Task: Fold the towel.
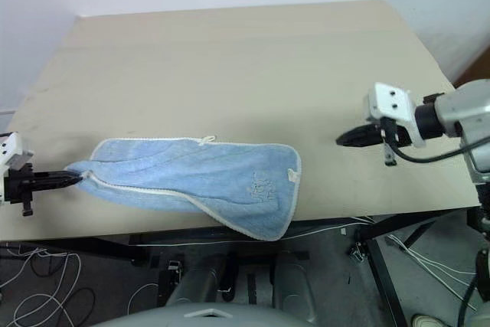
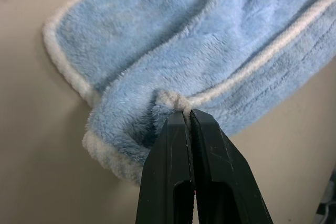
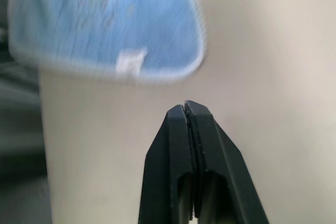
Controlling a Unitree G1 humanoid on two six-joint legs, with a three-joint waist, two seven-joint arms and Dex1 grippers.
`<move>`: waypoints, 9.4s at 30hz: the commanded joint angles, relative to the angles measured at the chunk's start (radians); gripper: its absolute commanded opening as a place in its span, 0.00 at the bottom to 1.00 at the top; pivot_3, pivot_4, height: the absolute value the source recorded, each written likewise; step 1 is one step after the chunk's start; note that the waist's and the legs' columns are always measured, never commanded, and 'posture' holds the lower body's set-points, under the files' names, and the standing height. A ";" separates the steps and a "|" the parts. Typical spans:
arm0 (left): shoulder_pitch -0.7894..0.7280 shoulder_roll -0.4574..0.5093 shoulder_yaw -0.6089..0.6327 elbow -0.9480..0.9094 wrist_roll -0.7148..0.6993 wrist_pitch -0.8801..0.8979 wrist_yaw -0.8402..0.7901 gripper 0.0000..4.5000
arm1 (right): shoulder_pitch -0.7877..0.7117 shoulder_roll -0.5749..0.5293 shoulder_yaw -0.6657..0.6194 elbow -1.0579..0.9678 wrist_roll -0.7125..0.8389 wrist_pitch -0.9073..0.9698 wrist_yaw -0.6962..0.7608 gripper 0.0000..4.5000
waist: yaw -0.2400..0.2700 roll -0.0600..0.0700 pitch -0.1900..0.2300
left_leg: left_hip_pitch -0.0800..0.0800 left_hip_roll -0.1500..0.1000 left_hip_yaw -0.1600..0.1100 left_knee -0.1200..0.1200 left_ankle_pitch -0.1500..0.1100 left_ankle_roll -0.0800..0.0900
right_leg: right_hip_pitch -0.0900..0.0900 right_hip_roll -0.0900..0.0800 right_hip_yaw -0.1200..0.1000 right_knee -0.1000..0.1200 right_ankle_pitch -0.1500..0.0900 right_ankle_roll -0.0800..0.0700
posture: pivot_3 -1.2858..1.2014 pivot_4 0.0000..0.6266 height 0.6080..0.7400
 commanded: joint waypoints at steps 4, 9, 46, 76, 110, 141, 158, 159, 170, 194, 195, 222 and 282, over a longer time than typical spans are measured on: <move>0.054 -0.016 0.042 -0.102 -0.052 0.052 0.018 0.00 | 0.132 0.010 -0.057 -0.302 0.189 0.174 -0.045 0.57 | 0.005 0.000 0.000 | -0.001 -0.001 0.000 0.002 -0.001 0.001 | 0.002 -0.001 0.000 -0.001 0.000 0.000 | 0.52 0.24 1.00; 0.095 -0.052 0.043 -0.170 -0.070 0.086 0.058 0.00 | 0.241 0.116 -0.009 -0.399 0.176 0.095 -0.134 0.91 | 0.002 -0.002 -0.001 | 0.002 0.000 0.000 0.005 -0.001 0.002 | 0.006 -0.001 0.000 -0.002 -0.002 -0.003 | 0.52 0.24 1.00; 0.241 -0.086 0.078 -0.405 -0.092 0.135 0.203 0.00 | 0.301 0.264 0.243 0.210 -0.499 -1.349 -0.389 0.91 | 0.002 -0.004 -0.002 | 0.010 0.000 0.000 0.005 -0.001 0.002 | 0.010 0.001 -0.001 -0.002 -0.002 -0.003 | 0.52 0.24 1.00; 0.226 -0.094 0.089 -0.424 -0.105 0.140 0.213 0.00 | 0.353 0.262 0.302 -0.010 -0.379 -1.209 -0.529 0.91 | 0.002 -0.007 0.000 | 0.022 0.003 0.001 -0.003 -0.001 0.001 | 0.021 0.002 0.000 -0.008 -0.005 -0.005 | 0.52 0.24 1.00; 0.181 -0.096 0.054 -0.354 -0.078 0.104 0.199 0.00 | 0.480 0.135 0.146 -0.390 0.094 -0.343 -0.258 0.05 | 0.003 -0.007 -0.001 | 0.017 0.003 0.000 -0.011 -0.002 0.003 | 0.021 0.000 -0.001 -0.019 -0.005 -0.005 | 0.52 0.24 1.00; 0.040 0.029 0.146 -0.225 -0.169 0.243 0.058 0.00 | 0.275 0.138 0.022 -0.141 0.135 -0.170 -0.102 0.01 | 0.017 -0.008 -0.001 | 0.004 0.003 0.002 -0.010 -0.003 0.004 | 0.007 0.000 -0.002 -0.018 -0.002 -0.002 | 0.52 0.24 1.00; 0.008 0.107 0.260 -0.201 -0.216 0.333 0.063 0.00 | 0.233 0.124 -0.087 0.009 0.138 -0.201 -0.067 0.01 | 0.019 -0.008 -0.001 | 0.004 0.003 0.002 -0.009 -0.003 0.002 | 0.007 0.001 -0.002 -0.016 -0.002 -0.001 | 0.52 0.24 1.00; 0.012 0.113 0.269 -0.185 -0.211 0.325 0.062 0.00 | 0.230 0.119 -0.100 0.014 0.145 -0.190 -0.071 0.01 | 0.018 -0.008 -0.001 | 0.004 0.003 0.002 -0.009 -0.003 0.002 | 0.007 0.001 -0.002 -0.016 -0.002 -0.001 | 0.52 0.24 1.00; -0.271 0.096 0.158 0.039 -0.138 0.217 0.112 0.00 | 0.081 0.111 -0.117 0.115 0.175 -0.096 -0.056 0.01 | 0.024 -0.008 -0.001 | 0.005 0.003 0.002 -0.007 -0.003 0.002 | 0.007 0.001 -0.003 -0.016 0.000 -0.001 | 0.52 0.24 1.00; -1.126 -0.162 -0.075 0.682 0.279 -0.262 0.736 0.00 | -0.655 0.363 -0.066 1.154 -0.220 -0.768 -0.444 0.01 | -0.007 -0.010 0.000 | 0.001 -0.001 0.003 0.006 -0.002 0.005 | 0.004 0.001 -0.003 0.000 0.001 0.005 | 0.52 0.24 1.00; -1.122 -0.153 -0.075 0.683 0.282 -0.256 0.702 0.00 | -0.633 0.356 -0.067 1.148 -0.216 -0.772 -0.418 0.01 | -0.011 -0.010 0.000 | 0.001 -0.001 0.003 0.005 -0.002 0.005 | 0.004 0.001 -0.003 0.000 0.001 0.005 | 0.52 0.24 1.00; -0.404 0.131 0.016 0.419 0.134 -0.139 -0.052 0.00 | 0.475 0.118 -0.264 0.125 0.059 -0.328 -0.134 0.01 | -0.019 -0.008 -0.002 | 0.010 0.001 0.004 0.008 -0.003 0.002 | 0.012 0.000 0.001 0.004 0.000 0.003 | 0.52 0.24 1.00; -0.843 -0.484 -0.612 0.472 0.209 -0.538 -0.098 0.99 | 0.517 0.257 -0.181 0.078 -0.103 -0.467 -0.437 0.00 | 0.003 -0.010 -0.002 | 0.005 0.003 0.007 0.010 -0.002 0.005 | 0.009 0.002 -0.001 0.001 0.002 0.004 | 0.52 0.24 1.00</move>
